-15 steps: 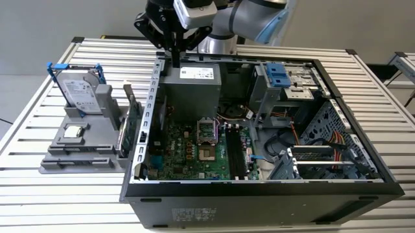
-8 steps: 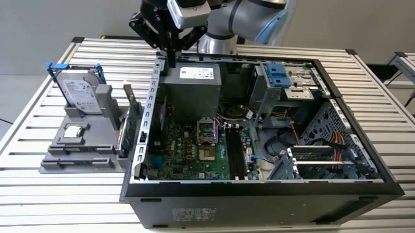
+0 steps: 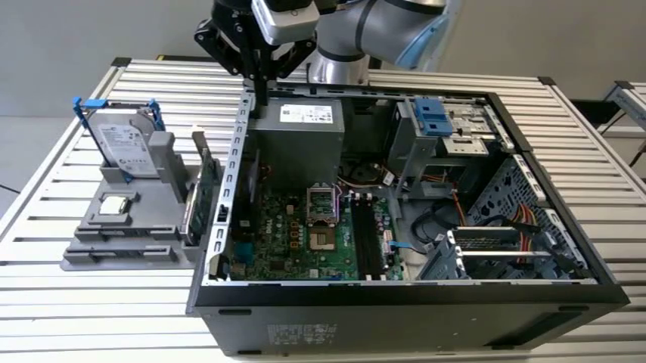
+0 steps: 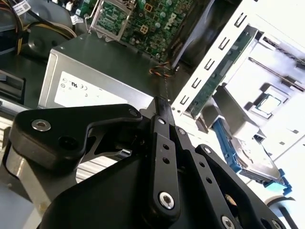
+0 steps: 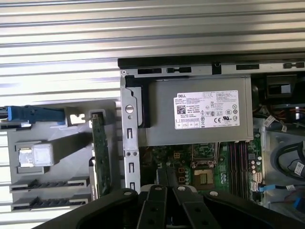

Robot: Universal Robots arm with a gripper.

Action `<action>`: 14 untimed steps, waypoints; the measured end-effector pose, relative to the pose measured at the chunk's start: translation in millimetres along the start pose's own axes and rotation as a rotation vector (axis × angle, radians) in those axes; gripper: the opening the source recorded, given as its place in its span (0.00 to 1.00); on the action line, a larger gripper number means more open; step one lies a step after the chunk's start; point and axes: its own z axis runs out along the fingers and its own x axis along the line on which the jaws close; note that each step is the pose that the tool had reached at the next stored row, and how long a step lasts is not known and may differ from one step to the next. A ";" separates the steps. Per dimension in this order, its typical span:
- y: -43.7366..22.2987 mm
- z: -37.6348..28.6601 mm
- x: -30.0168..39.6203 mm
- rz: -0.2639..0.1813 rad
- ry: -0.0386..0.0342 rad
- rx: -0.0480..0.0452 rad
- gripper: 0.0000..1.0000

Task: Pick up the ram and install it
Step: 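Reach for the ram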

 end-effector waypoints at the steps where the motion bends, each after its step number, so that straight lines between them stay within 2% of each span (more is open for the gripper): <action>1: -0.1 0.0 0.2 0.000 0.0000 0.0000 0.00; 10: -0.2 0.0 3.0 0.000 -0.0001 -0.0001 0.00; 14: -0.5 -0.1 6.6 0.000 -0.0001 0.0000 0.00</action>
